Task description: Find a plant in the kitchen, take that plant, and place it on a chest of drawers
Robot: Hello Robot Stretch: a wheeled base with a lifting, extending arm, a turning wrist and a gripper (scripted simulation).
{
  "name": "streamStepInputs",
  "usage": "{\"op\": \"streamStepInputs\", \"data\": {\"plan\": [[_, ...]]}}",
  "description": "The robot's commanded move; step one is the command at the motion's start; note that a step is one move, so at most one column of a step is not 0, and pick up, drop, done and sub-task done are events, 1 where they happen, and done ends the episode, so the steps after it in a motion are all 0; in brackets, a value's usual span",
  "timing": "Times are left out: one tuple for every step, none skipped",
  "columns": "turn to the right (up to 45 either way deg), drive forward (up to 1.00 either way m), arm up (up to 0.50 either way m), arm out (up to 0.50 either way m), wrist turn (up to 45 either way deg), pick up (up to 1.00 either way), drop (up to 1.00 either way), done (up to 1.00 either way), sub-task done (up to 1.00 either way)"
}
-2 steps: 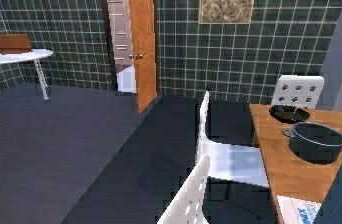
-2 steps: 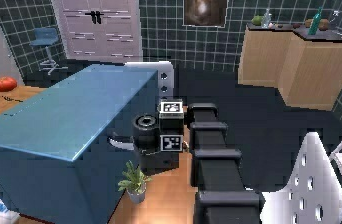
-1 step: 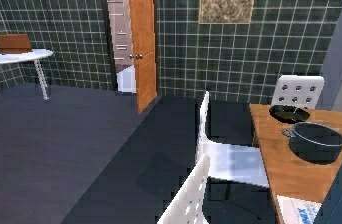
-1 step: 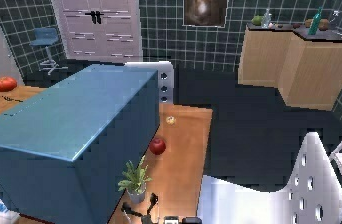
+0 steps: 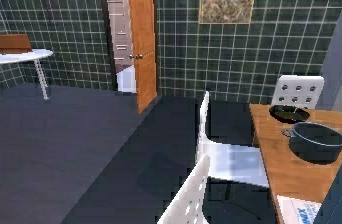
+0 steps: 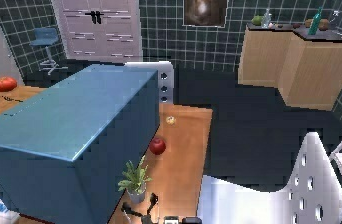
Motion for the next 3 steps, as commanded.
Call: {"op": "streamStepInputs", "data": {"plan": [[0.0,0.0,0.1,0.0,0.0,0.0,0.0,0.0,0.0],[0.0,0.0,0.22,0.0,0.0,0.0,0.0,0.0,0.0],[0.0,0.0,0.0,0.0,-45.0,0.0,0.0,0.0,0.0]]}}
